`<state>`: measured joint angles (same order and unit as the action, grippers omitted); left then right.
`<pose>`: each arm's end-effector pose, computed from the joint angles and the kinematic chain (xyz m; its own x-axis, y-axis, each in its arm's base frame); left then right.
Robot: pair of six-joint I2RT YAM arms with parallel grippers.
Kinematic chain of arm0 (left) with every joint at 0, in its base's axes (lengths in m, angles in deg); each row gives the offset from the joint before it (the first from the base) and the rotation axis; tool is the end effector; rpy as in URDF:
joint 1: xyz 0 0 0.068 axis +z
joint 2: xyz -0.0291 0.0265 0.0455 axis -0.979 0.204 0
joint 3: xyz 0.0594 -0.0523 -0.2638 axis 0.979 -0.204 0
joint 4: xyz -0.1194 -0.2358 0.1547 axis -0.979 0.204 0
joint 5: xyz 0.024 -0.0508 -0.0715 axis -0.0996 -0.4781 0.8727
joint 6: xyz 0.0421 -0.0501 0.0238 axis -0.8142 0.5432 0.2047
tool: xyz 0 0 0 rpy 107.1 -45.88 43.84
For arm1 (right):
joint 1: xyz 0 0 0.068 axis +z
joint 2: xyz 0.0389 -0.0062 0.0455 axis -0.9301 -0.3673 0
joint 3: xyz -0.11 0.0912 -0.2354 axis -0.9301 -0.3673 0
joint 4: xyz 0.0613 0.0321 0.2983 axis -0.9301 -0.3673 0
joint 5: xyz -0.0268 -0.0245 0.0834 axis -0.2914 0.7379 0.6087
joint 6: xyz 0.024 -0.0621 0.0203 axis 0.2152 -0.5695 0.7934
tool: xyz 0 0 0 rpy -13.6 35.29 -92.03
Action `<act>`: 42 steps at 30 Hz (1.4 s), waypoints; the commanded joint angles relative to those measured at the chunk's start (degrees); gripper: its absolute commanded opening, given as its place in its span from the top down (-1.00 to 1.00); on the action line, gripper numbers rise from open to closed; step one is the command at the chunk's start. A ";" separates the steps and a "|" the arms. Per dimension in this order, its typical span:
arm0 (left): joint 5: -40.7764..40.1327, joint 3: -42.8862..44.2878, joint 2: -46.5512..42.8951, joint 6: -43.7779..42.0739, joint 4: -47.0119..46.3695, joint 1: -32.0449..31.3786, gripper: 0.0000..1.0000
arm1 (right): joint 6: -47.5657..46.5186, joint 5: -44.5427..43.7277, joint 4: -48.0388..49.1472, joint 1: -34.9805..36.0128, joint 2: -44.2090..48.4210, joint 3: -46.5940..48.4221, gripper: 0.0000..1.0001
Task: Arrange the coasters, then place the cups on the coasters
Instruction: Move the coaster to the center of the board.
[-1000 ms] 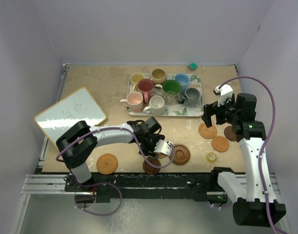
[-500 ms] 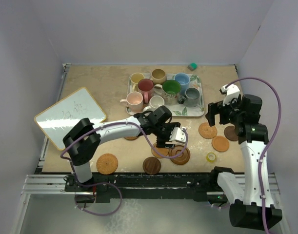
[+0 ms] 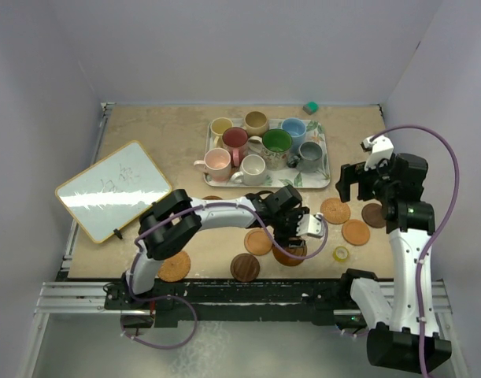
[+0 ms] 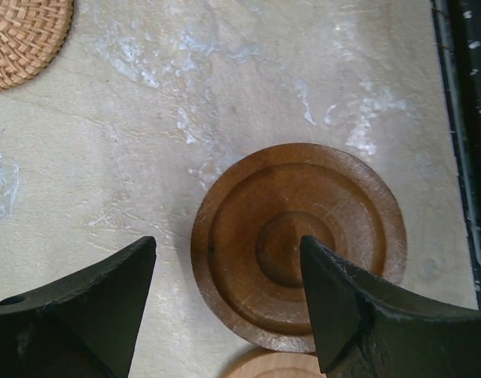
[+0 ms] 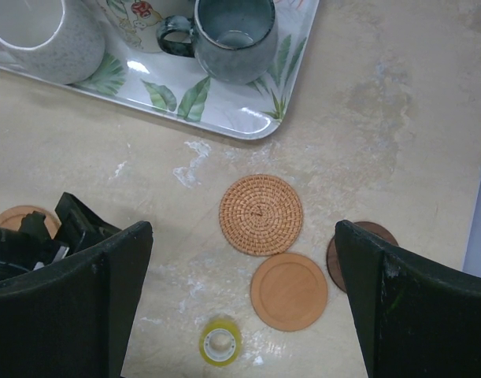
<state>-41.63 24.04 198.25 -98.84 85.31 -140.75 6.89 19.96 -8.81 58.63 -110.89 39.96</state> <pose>0.2058 -0.4449 0.1267 0.1422 0.6917 -0.7080 0.9862 -0.1604 0.0414 0.2374 -0.0220 0.3605 -0.4133 -0.1302 -0.9012 -0.2228 0.9741 -0.0385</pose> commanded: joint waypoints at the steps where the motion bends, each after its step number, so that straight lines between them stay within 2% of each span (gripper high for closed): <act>1: -1.98 3.63 1.67 -0.46 -0.10 0.20 -0.37 | 0.49 0.86 1.40 -0.33 1.39 0.62 -1.00; 5: -3.63 5.79 4.05 -2.55 3.74 0.48 -0.29 | 0.08 0.94 1.14 -0.36 1.79 0.82 -1.00; 14: -8.61 6.57 5.59 0.50 2.07 5.70 -0.08 | -0.25 0.93 1.02 -0.34 1.97 0.76 -1.00; 20: -12.17 6.31 5.72 3.71 1.10 11.50 0.06 | -0.32 0.78 0.99 -0.33 1.87 0.76 -1.00; 26: -16.09 -1.22 0.68 -1.35 1.64 11.96 0.07 | -0.55 0.68 0.93 -0.36 1.87 0.76 -1.00; 34: -22.28 -10.24 -5.09 -2.06 3.87 12.77 0.12 | -0.88 0.69 0.96 -0.36 2.19 0.84 -1.00; 42: -20.32 -17.91 -10.95 -2.95 7.61 12.80 0.12 | -1.13 0.28 1.52 -0.34 2.03 0.76 -1.00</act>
<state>-61.65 10.56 188.85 -100.18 84.17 -128.45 6.46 19.98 -8.84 58.63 -109.56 39.96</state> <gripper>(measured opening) 0.441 0.998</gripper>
